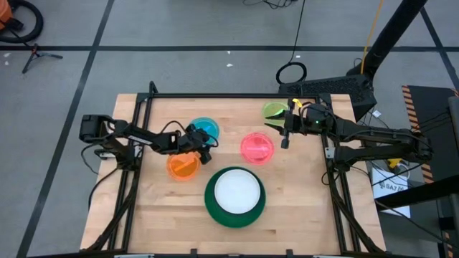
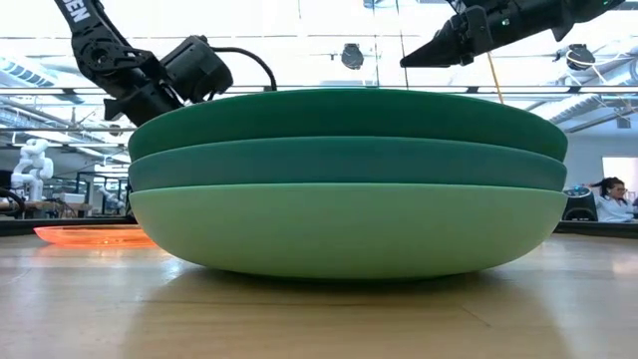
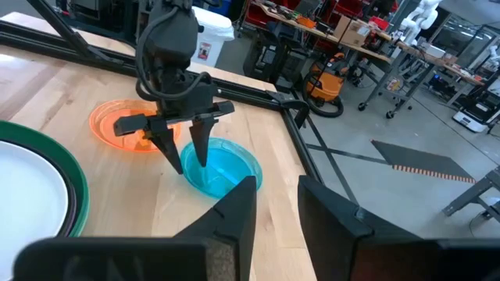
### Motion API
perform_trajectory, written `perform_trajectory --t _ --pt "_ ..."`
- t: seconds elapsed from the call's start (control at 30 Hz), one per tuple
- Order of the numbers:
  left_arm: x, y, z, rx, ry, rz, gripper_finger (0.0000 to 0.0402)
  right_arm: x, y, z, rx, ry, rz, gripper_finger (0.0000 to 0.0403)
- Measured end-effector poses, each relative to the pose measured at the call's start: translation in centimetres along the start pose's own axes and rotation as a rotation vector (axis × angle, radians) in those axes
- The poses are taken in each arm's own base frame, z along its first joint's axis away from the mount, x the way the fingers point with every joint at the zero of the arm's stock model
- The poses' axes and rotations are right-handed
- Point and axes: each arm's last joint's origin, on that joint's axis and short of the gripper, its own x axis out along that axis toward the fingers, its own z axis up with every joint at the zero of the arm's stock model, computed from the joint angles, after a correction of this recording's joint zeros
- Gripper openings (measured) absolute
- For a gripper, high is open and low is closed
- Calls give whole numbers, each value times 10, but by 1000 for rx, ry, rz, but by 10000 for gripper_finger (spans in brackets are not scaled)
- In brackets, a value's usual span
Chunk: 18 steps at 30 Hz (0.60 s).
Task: Stack plastic plates
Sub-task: Stack the light blue plate on top of the white plate
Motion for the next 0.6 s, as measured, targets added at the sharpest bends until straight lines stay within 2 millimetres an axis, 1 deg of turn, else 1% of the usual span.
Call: perform_trajectory --t 0.6 --pt "-1 1 -12 -5 123 -7 198 0 1 -2 -4 21 8 89"
